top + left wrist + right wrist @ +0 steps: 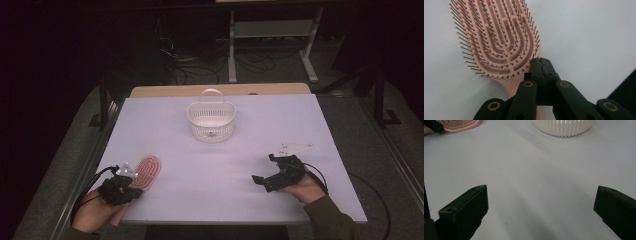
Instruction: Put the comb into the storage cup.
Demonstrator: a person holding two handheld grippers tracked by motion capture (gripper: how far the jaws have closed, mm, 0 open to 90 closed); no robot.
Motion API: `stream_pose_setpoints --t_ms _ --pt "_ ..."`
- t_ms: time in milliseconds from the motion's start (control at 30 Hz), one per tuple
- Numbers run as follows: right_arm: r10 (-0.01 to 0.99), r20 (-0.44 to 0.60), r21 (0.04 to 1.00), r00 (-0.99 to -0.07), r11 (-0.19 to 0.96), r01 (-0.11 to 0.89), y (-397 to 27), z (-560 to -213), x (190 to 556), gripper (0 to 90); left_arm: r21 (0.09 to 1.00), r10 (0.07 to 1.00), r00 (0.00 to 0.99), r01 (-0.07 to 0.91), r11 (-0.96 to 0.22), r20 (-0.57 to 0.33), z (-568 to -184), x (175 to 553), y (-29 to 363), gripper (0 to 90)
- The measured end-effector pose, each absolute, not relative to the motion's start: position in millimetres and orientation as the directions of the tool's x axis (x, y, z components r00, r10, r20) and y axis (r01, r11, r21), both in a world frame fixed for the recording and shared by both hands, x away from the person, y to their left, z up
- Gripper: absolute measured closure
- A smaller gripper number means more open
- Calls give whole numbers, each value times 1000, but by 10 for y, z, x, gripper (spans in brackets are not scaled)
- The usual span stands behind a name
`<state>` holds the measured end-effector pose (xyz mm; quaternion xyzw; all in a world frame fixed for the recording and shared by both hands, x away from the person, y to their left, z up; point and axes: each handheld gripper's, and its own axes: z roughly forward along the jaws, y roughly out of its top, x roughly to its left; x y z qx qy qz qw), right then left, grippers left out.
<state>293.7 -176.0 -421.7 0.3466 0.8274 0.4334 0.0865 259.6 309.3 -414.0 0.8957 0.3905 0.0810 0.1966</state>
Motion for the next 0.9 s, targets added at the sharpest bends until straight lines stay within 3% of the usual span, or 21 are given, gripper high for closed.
stream_pose_setpoints --t_ms 500,900 --pt "648 157 777 -745 385 498 -1762 -4218 2938 0 419 770 636 686 -594 50 -4110 2801 3277 900" --pt "647 156 776 -746 387 498 -1757 -4222 2940 0 524 747 663 654 -546 -50 -3978 2801 3209 891"
